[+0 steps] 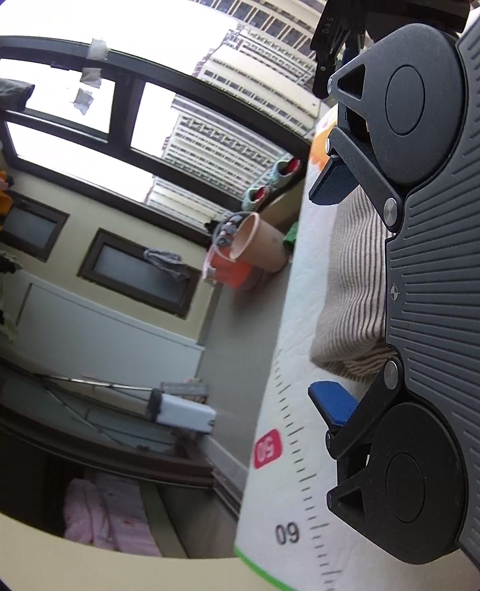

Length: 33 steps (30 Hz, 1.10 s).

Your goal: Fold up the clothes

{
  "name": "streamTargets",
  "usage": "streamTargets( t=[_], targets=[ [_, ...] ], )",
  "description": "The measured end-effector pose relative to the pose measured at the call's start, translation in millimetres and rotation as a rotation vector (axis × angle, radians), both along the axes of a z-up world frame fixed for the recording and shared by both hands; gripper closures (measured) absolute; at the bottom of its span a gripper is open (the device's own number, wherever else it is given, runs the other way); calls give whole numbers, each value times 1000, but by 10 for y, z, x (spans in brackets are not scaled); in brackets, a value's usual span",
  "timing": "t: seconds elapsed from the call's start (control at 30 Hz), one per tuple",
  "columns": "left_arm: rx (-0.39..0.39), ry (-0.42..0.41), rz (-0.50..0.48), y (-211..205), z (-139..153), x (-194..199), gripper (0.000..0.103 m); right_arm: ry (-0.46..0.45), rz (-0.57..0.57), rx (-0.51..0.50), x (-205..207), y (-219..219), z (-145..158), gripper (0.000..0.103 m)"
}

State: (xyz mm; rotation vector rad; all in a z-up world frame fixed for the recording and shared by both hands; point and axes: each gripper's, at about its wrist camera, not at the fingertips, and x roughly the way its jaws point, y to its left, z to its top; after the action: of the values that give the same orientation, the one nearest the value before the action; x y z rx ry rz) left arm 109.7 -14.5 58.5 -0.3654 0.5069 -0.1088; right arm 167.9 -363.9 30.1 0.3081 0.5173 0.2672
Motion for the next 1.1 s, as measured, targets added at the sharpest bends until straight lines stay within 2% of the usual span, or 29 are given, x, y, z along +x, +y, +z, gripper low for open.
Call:
streamTargets(
  t=[0.07, 0.13, 0.27, 0.37, 0.63, 0.87, 1.1],
  targets=[
    [-18, 57, -17, -7, -164, 70, 0, 73, 4, 49, 197, -46, -118, 0],
    [8, 75, -11, -22, -270, 93, 0, 115, 47, 89, 298, -73, -166, 0],
    [69, 94, -2, -73, -326, 128, 0, 124, 95, 97, 304, -15, -389, 0],
    [60, 115, 4, -49, -310, 166, 0, 130, 127, 101, 307, 24, -535, 0],
    [58, 124, 1, -227, -278, -35, 0, 142, 174, 71, 196, 167, -487, 0],
    [73, 148, -20, -416, -209, -321, 0, 173, 218, 35, -126, 223, -430, 0],
    [65, 184, -102, -584, -125, -993, 0, 231, 276, 23, -799, 90, -314, 0]
  ],
)
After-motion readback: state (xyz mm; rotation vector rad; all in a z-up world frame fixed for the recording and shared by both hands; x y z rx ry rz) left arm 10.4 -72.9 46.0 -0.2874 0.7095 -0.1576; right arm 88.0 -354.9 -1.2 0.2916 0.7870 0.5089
